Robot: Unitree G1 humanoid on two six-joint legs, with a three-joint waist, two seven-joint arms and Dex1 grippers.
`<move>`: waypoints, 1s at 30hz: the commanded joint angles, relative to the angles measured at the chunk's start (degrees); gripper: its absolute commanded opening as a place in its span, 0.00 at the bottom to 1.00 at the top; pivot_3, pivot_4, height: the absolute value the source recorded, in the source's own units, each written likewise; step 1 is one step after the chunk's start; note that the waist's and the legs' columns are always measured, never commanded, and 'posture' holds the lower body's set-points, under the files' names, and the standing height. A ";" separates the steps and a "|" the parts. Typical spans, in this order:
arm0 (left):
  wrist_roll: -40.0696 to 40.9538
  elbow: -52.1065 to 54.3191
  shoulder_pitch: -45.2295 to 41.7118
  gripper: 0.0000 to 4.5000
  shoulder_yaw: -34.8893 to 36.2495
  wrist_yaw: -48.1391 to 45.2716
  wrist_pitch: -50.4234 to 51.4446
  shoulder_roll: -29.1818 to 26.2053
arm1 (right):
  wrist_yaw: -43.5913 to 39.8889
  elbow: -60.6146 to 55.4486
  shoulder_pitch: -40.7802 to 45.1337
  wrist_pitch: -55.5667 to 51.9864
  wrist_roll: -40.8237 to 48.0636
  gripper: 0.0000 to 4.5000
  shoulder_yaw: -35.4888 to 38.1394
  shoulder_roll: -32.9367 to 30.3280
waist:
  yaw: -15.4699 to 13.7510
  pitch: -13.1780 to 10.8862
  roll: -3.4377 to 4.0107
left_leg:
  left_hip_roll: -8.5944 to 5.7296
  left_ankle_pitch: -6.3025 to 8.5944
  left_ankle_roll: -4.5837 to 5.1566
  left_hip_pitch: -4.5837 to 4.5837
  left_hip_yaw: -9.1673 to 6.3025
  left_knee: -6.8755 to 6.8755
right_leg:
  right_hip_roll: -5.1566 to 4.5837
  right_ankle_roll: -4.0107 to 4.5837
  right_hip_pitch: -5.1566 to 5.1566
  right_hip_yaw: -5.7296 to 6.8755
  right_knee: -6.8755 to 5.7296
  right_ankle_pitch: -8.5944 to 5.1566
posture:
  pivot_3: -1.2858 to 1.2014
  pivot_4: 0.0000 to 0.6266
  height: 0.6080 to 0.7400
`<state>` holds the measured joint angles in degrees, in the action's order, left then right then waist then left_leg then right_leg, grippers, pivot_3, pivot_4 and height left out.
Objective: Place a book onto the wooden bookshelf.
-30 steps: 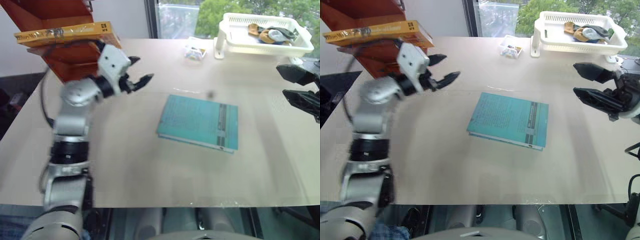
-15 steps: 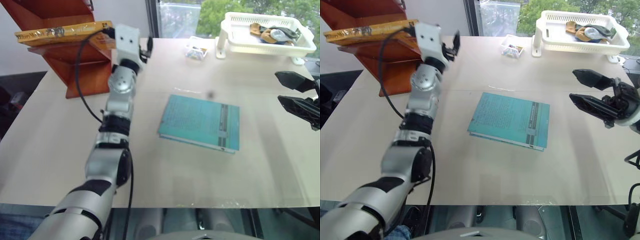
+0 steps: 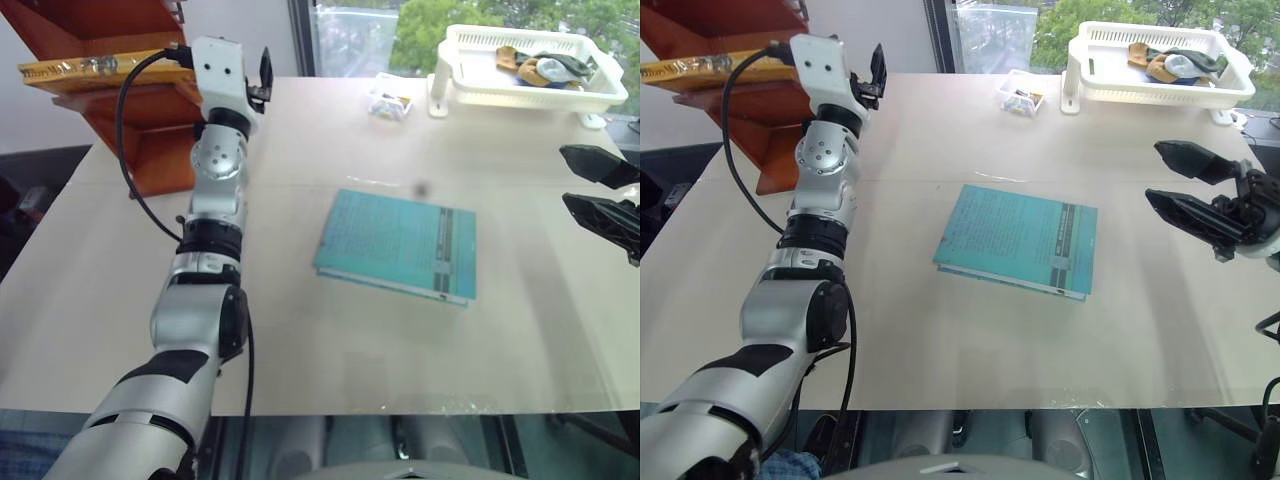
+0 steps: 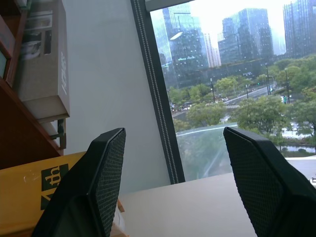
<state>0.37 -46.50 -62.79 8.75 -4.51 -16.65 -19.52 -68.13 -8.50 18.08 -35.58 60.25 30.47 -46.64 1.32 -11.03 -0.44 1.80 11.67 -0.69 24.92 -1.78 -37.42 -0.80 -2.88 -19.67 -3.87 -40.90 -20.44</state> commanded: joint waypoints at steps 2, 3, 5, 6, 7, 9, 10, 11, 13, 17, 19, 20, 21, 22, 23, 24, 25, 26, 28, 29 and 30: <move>3.45 11.63 2.60 0.74 -0.79 -5.18 2.62 0.93 | -0.52 0.16 0.93 0.95 0.49 1.00 1.04 -0.57 | -0.39 0.00 0.00 | 0.00 0.00 -0.01 0.03 -0.01 0.00 | -0.02 0.00 0.00 0.00 0.03 0.00 | 0.52 0.24 1.00; 3.77 14.07 3.78 0.74 -1.26 -6.43 3.95 0.97 | -0.65 0.32 0.92 0.90 0.56 1.00 1.02 -0.56 | -0.48 0.00 0.00 | -0.01 -0.06 -0.09 0.05 0.00 0.01 | -0.02 0.00 -0.02 0.00 0.06 0.00 | 0.52 0.24 1.00; 5.06 19.19 6.63 0.74 -1.88 -8.72 8.27 1.23 | -0.92 0.62 0.87 0.67 0.84 1.00 1.07 -0.56 | -0.56 0.00 0.00 | -0.01 -0.15 -0.25 0.07 0.02 0.02 | -0.01 0.00 -0.01 0.02 0.09 0.00 | 0.52 0.24 1.00; 6.02 22.60 8.68 0.74 -2.02 -8.94 12.11 1.79 | -1.03 0.82 1.03 0.51 1.12 1.00 1.12 -0.52 | -0.55 0.00 0.00 | -0.01 -0.15 -0.25 0.07 0.03 0.02 | -0.01 0.00 -0.01 0.02 0.10 0.00 | 0.52 0.24 1.00; 6.74 25.89 10.71 0.74 -2.36 -9.00 15.82 2.36 | -1.05 1.08 1.28 0.25 1.52 1.00 1.16 -0.46 | -0.54 0.00 0.00 | -0.01 -0.15 -0.25 0.07 0.01 0.02 | -0.02 0.00 -0.01 0.02 0.10 0.00 | 0.52 0.24 1.00; 7.92 33.01 15.37 0.74 -4.54 -11.46 22.41 2.77 | -1.21 1.56 1.64 -0.14 1.80 1.00 0.90 -0.54 | -0.53 0.00 0.00 | 0.01 -0.14 -0.24 0.05 -0.06 0.02 | -0.04 0.00 0.02 0.00 0.10 0.00 | 0.52 0.24 1.00; 8.18 37.23 18.78 0.74 -6.37 -13.59 25.83 2.21 | -1.96 1.87 1.16 -0.03 0.98 1.00 0.26 -0.89 | -0.50 0.00 0.00 | 0.00 -0.14 -0.24 0.04 -0.06 0.02 | -0.04 0.00 0.04 0.00 0.10 0.00 | 0.52 0.24 1.00; 8.36 40.77 21.95 0.74 -7.52 -14.93 29.42 1.58 | -2.70 2.11 0.42 0.19 -0.09 1.00 -0.45 -1.21 | -0.51 0.00 0.01 | -0.01 -0.14 -0.24 0.02 -0.07 0.02 | -0.04 0.00 0.04 -0.01 0.08 0.00 | 0.52 0.24 1.00; 9.33 46.66 28.48 0.74 -7.29 -14.66 36.29 0.89 | -4.51 2.46 -1.99 1.03 -2.88 1.00 -2.11 -1.66 | -0.43 0.01 0.01 | 0.02 -0.14 -0.24 -0.01 -0.09 0.02 | -0.01 0.00 0.05 -0.02 0.07 0.00 | 0.52 0.24 1.00; 13.32 56.70 42.23 0.74 -5.26 -18.70 46.36 -3.10 | -6.78 5.54 -6.68 8.19 -12.86 1.00 -7.61 -0.77 | 0.07 0.01 0.02 | 0.30 0.00 0.00 -0.09 -0.11 0.06 | 0.14 0.01 0.07 -0.09 0.08 -0.01 | 0.52 0.24 1.00; 16.84 60.88 47.72 0.74 -3.51 -21.63 49.11 -4.99 | -8.47 7.47 -8.89 11.77 -17.89 1.00 -10.23 -1.69 | 0.01 0.01 0.02 | 0.35 0.00 0.00 -0.14 -0.12 0.09 | 0.13 0.02 0.08 -0.08 0.06 -0.01 | 0.52 0.24 1.00; 17.65 62.19 49.11 0.74 -3.18 -22.31 49.77 -5.60 | -8.95 8.21 -9.27 12.67 -18.86 1.00 -10.61 -1.83 | -0.29 -0.01 0.05 | 0.35 0.00 0.00 -0.15 -0.12 0.09 | 0.13 0.02 0.08 -0.08 0.06 -0.01 | 0.52 0.24 1.00; 18.55 64.12 51.70 0.74 -2.71 -23.45 50.51 -6.72 | -9.50 9.39 -10.16 13.84 -20.27 1.00 -10.99 -2.10 | -0.46 -0.02 0.06 | 0.33 -0.01 -0.01 -0.15 -0.12 0.06 | 0.08 0.02 0.08 -0.08 0.02 -0.01 | 0.52 0.24 1.00; 19.18 66.29 54.71 0.74 -2.02 -24.47 51.17 -7.99 | -10.30 10.57 -11.39 15.05 -21.59 1.00 -11.13 -2.44 | -0.56 -0.02 0.06 | 0.31 -0.02 -0.02 -0.15 -0.13 0.04 | 0.07 0.01 0.10 -0.07 0.02 -0.01 | 0.52 0.24 1.00; 19.59 68.74 58.30 0.74 -0.78 -25.09 51.52 -9.19 | -10.87 11.70 -13.09 16.54 -23.21 1.00 -11.01 -2.92 | -0.54 0.00 0.06 | 0.30 -0.04 -0.03 -0.15 -0.13 0.01 | 0.05 0.01 0.13 -0.04 0.02 0.00 | 0.52 0.24 1.00; 20.45 70.78 61.83 0.74 0.75 -25.67 51.89 -9.94 | -11.60 12.32 -14.92 17.83 -24.46 1.00 -10.66 -3.52 | -0.52 0.01 0.05 | 0.29 -0.03 -0.02 -0.25 -0.12 0.01 | 0.02 -0.02 0.28 -0.06 0.11 0.01 | 0.52 0.24 1.00; 21.26 72.49 64.63 0.74 2.15 -26.14 51.96 -10.42 | -12.12 12.61 -16.38 18.62 -25.11 1.00 -10.21 -4.08 | -0.50 0.01 0.04 | 0.27 -0.02 0.00 -0.29 -0.10 0.01 | -0.01 -0.02 0.31 -0.07 0.14 0.01 | 0.52 0.24 1.00; 21.96 73.64 66.42 0.74 3.04 -26.36 51.98 -10.71 | -12.45 12.72 -17.32 19.21 -25.38 1.00 -9.95 -4.46 | -0.50 0.02 0.02 | 0.28 0.00 0.02 -0.29 -0.09 0.04 | -0.05 -0.02 0.34 -0.07 0.22 0.01 | 0.52 0.24 1.00; 23.76 76.59 69.96 0.74 5.12 -27.18 52.25 -11.46 | -12.72 13.14 -18.76 20.24 -25.96 1.00 -9.27 -5.25 | -0.52 0.02 0.04 | 0.29 0.01 0.05 -0.27 -0.10 0.10 | -0.03 -0.01 0.31 -0.05 0.28 0.00 | 0.52 0.24 1.00; 24.98 78.30 72.66 0.74 7.32 -27.78 52.87 -11.95 | -13.01 13.85 -20.11 20.91 -26.31 1.00 -8.11 -5.80 | -0.47 0.02 0.05 | 0.31 0.00 0.03 -0.29 -0.13 0.11 | -0.01 -0.01 0.32 -0.03 0.26 0.00 | 0.52 0.24 1.00; 26.29 79.76 75.01 0.74 9.45 -28.39 53.61 -12.38 | -13.27 14.65 -21.23 21.57 -26.67 1.00 -7.01 -6.23 | -0.45 0.03 0.06 | 0.31 0.00 0.02 -0.31 -0.12 0.11 | 0.01 -0.01 0.31 -0.05 0.20 0.00 | 0.52 0.24 1.00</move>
<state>23.89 28.80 9.58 13.81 -31.60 36.20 -30.67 -80.29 5.59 -1.97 -16.02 33.88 19.41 -50.82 0.87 -11.00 -0.38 2.13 11.67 -0.67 24.57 -1.89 -37.31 -0.77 -2.89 -19.33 -3.93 -40.69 -20.44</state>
